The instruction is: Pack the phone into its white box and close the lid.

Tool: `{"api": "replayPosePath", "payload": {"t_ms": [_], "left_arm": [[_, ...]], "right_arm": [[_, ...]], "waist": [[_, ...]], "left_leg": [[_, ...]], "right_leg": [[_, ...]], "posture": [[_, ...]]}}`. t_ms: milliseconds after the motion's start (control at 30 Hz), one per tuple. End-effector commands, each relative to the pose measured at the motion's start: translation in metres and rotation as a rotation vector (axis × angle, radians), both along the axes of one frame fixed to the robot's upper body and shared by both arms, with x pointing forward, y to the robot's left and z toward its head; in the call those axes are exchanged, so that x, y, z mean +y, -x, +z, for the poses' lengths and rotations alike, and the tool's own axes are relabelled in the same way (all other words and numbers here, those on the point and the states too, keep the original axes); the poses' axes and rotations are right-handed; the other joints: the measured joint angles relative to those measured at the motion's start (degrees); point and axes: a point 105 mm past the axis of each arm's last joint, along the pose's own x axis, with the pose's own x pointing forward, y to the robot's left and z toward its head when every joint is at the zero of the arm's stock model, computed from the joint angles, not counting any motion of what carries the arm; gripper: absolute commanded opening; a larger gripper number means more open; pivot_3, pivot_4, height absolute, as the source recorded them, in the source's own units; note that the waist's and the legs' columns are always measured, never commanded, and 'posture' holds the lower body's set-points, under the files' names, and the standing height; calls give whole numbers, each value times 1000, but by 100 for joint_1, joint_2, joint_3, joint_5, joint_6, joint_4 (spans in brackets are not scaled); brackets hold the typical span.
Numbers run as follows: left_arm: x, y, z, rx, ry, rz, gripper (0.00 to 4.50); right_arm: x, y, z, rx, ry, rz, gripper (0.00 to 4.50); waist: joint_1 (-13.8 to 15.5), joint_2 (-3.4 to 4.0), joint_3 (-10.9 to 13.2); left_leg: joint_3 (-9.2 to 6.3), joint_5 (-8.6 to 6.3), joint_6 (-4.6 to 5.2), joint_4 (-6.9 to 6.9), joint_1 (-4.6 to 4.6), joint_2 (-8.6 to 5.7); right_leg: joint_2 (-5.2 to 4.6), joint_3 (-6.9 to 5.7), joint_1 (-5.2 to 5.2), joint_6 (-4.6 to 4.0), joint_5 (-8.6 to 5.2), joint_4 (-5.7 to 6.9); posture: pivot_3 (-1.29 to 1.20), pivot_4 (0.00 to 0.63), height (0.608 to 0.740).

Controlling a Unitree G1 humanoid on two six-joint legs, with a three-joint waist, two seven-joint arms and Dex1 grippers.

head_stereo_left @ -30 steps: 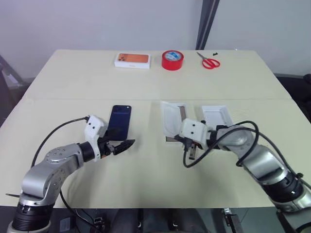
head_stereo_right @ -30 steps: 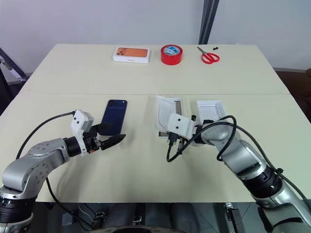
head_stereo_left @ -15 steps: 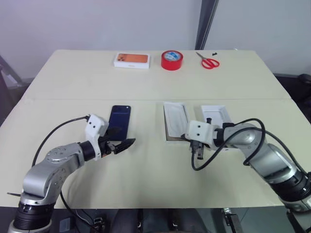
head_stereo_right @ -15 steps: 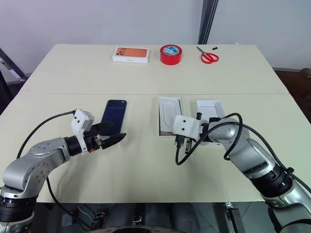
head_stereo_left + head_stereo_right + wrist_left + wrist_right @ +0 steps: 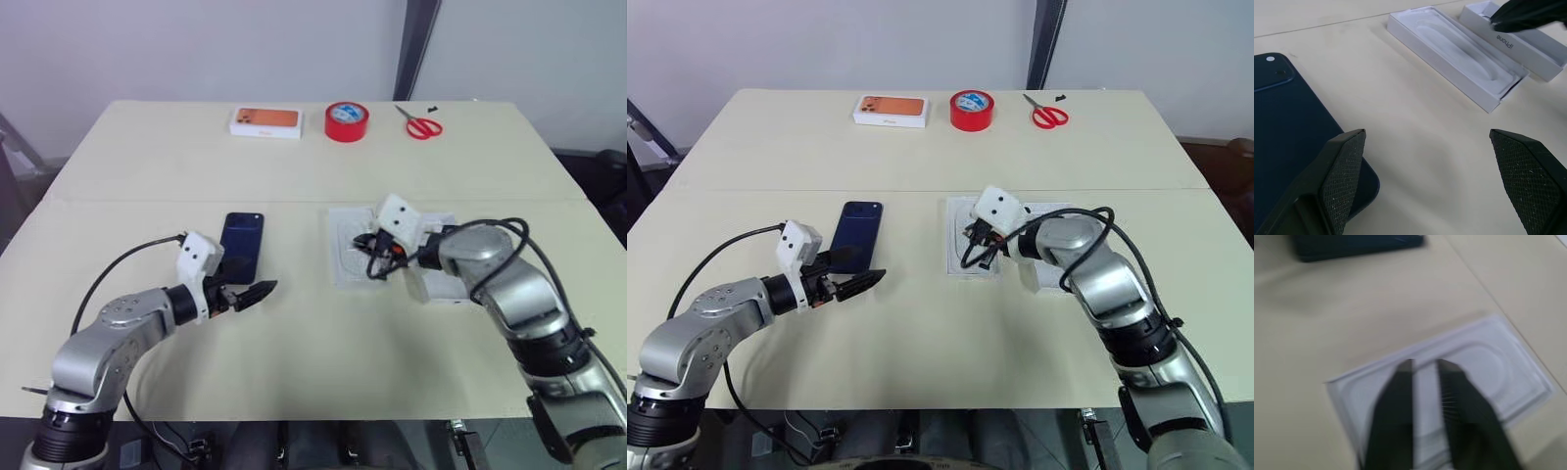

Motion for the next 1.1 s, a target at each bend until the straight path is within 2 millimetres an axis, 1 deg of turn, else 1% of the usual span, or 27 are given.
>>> {"api": "replayPosePath", "payload": {"t_ms": [33, 133, 300, 367, 467, 600, 667, 767, 833, 867, 933, 1000, 1033, 1067, 1100], "left_arm": [[-1, 0, 8, -45, 1, -12, 4268], [-1, 0, 9, -48, -1, -9, 4268], [-1, 3, 10, -52, 4, -5, 4268], [-1, 4, 10, -53, 4, -2, 4268], [0, 5, 10, -56, 7, 9, 4268], [1, 7, 10, -55, 5, 14, 4268], [1, 7, 10, -55, 4, 17, 4268], [3, 7, 10, -56, 2, 21, 4268], [3, 8, 11, -56, 2, 22, 4268], [3, 9, 11, -55, 3, 16, 4268], [-2, 15, 11, -55, -8, -27, 4268], [-5, 19, 11, -56, -20, -65, 4268], [-11, 26, 9, -56, -34, -120, 4268], [-16, 32, 8, -59, -50, -172, 4268], [-19, 37, 7, -64, -67, -217, 4268]], "right_arm": [[0, -26, 3, -59, -10, -88, 27], [3, -48, 0, -86, -20, -157, 27], [9, -68, -11, -98, -14, -201, 27], [10, -69, -21, -80, 17, -195, 27], [11, -63, -32, -38, 54, -165, 27], [11, -52, -37, -7, 85, -129, 27], [11, -48, -29, -39, 70, -118, 27], [13, -41, -3, -131, -1, -74, 27], [11, -22, 10, -95, -66, 19, 27], [9, -10, 13, -66, -83, 68, 267], [3, 18, 14, -47, -51, 183, 863], [1, 35, 12, -26, -21, 247, 1853], [1, 50, 3, 10, 9, 299, 2312], [0, 62, -5, 42, 32, 333, 2888], [0, 70, -12, 68, 48, 353, 2888]], "waist": [[-7, 0, 0], [-36, 2, 0], [-22, 2, 1], [-18, 2, 1], [-21, 3, 1], [-24, 4, 0], [-22, 4, 0], [-20, 4, 0], [-13, 8, 3], [-1, 8, 3], [21, 7, 2], [15, 7, 2], [10, 7, 2], [10, 7, 2], [-2, 7, 2]], "left_leg": [[0, 0, 0, 0, 0, 0], [2, 2, -3, 0, 0, 0], [3, 4, -5, 0, -1, 0], [3, 4, -5, 1, -1, -1], [3, 3, -5, 0, -1, -1], [2, 3, -4, 0, 0, -1], [2, 3, -4, 0, 0, 0], [1, 3, -4, 0, 0, 0], [1, 2, -4, 0, -1, 0], [1, 2, -3, 0, -1, 0], [0, 0, 1, 0, -3, 0], [-2, -3, 6, -1, -2, 0], [-2, -4, 6, -1, 0, 0], [-2, -4, 6, -1, -1, 0], [-3, -4, 6, -2, 0, 0]], "right_leg": [[0, 0, 0, 0, 0, 0], [2, 1, -2, 0, 0, 4], [4, 0, -4, 1, 1, 5], [4, 0, -3, 1, 1, 5], [4, -1, -3, 1, 1, 5], [4, -1, -3, 1, 1, 7], [4, -1, -3, 1, 1, 7], [4, -1, -3, 1, 1, 7], [4, 0, -4, 1, 1, 6], [4, 0, -4, 1, 1, 6], [3, -1, -1, 1, 1, 2], [2, -3, 5, 1, 1, -5], [1, -2, 7, 1, 0, -6], [1, -2, 8, 0, 0, -6], [0, -2, 7, -1, 0, -6]], "posture": [[0, 150, 725], [0, 150, 725], [0, 150, 725], [0, 150, 725], [0, 150, 725], [0, 150, 725], [0, 150, 725], [0, 150, 725], [0, 150, 725], [0, 150, 725], [0, 150, 725], [0, 150, 725], [0, 150, 725], [0, 150, 725], [0, 150, 725]]}}
